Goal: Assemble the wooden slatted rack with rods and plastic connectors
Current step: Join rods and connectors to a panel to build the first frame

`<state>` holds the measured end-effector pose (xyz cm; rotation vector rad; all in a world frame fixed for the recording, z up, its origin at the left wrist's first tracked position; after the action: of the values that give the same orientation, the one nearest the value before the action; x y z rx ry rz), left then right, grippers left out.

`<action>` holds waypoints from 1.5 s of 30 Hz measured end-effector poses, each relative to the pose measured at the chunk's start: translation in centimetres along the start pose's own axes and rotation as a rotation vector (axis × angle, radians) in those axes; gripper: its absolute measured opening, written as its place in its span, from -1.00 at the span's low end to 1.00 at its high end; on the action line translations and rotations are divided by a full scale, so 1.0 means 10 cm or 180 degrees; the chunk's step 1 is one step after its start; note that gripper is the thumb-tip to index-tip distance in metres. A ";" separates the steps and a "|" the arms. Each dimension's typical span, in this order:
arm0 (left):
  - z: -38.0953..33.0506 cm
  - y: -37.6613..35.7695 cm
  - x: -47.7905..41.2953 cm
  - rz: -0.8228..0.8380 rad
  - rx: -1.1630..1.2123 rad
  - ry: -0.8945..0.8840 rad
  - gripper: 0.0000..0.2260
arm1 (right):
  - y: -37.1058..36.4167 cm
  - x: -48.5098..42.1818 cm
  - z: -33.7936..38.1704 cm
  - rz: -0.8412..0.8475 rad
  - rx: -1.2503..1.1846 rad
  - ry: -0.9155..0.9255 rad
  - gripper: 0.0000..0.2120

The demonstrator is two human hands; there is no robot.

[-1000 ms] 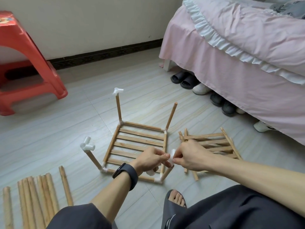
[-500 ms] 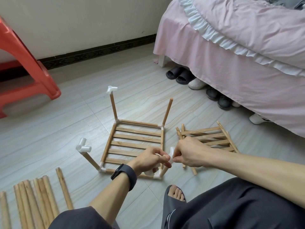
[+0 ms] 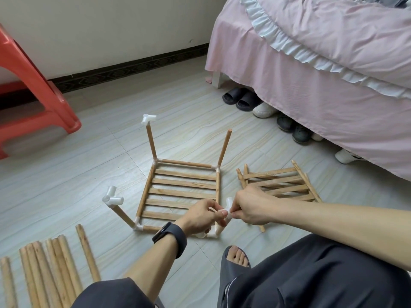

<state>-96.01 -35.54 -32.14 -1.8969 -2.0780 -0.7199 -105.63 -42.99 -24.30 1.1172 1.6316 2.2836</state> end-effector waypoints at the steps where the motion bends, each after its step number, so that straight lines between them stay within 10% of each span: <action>1: 0.00 0.00 -0.01 -0.0016 0.0010 -0.0008 -0.80 | 0.00 0.00 -0.01 0.0026 0.0016 -0.0031 -0.74; 39: -0.06 0.09 0.06 -0.0026 -0.0019 0.0111 -0.79 | 0.02 -0.03 -0.08 0.0344 -0.0103 0.0188 -0.75; 45: -0.26 0.65 0.11 -0.0550 0.1840 0.0178 -0.77 | 0.54 0.01 -0.23 -0.0240 -0.1793 -0.0040 -0.83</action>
<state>-90.21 -35.70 -28.16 -1.3779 -2.1278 -0.1612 -105.43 -46.90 -19.98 0.9044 0.9017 2.4414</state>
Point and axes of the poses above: each hand's wrist, its own x-axis away from the middle knuckle, its own y-axis out of the back of the hand, z = x × y, the point moved 7 cm from there along -x, towards the middle knuckle, and after that the axes turned 2 degrees about -z, right-handed, at the moved point
